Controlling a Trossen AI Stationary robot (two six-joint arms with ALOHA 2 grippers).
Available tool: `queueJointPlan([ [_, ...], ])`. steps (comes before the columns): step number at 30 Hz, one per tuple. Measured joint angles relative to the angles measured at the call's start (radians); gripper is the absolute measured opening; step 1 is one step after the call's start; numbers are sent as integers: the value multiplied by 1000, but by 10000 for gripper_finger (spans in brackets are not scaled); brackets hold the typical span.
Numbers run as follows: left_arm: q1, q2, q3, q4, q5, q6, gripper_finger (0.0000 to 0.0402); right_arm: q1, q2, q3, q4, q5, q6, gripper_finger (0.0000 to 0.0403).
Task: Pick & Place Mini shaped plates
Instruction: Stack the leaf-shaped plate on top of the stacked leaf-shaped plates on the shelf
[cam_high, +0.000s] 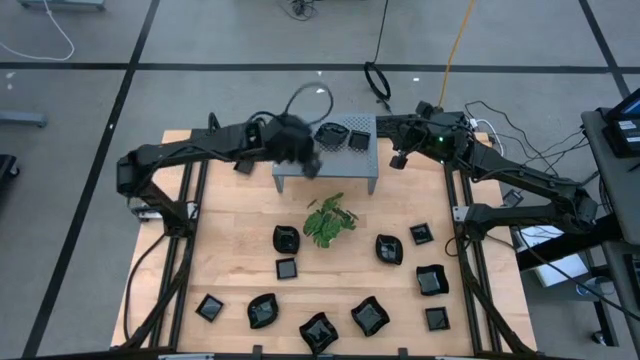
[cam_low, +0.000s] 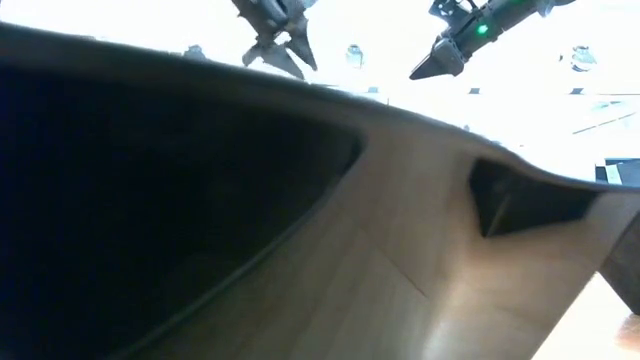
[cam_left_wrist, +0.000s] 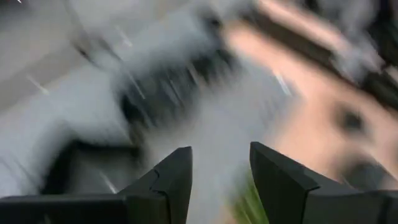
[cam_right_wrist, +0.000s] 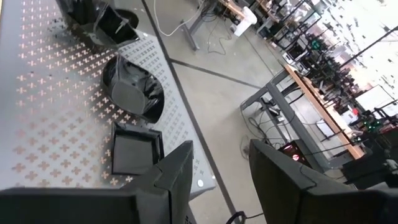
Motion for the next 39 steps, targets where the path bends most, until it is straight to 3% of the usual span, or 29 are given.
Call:
queueJointPlan([
  [4, -54, -12, 1, -246, 258, -95, 166, 0, 0, 0, 11, 0, 29, 144],
  [7, -123, 4, -11, -384, 312, -38, 166, 0, 0, 0, 12, 0, 46, 144],
  [16, -334, 26, -249, -403, 298, 520, 166, 0, 0, 0, 27, 1, 18, 144],
  [24, -427, 24, -492, -185, 96, 858, 166, 0, 0, 0, 34, 1, 1, 144],
  [29, -458, 25, -571, -118, 82, 1100, 166, 0, 0, 0, 34, 1, 0, 144],
  [39, -459, 40, -596, 55, 66, 1143, 165, 0, -1, 0, 46, 1, 42, 144],
])
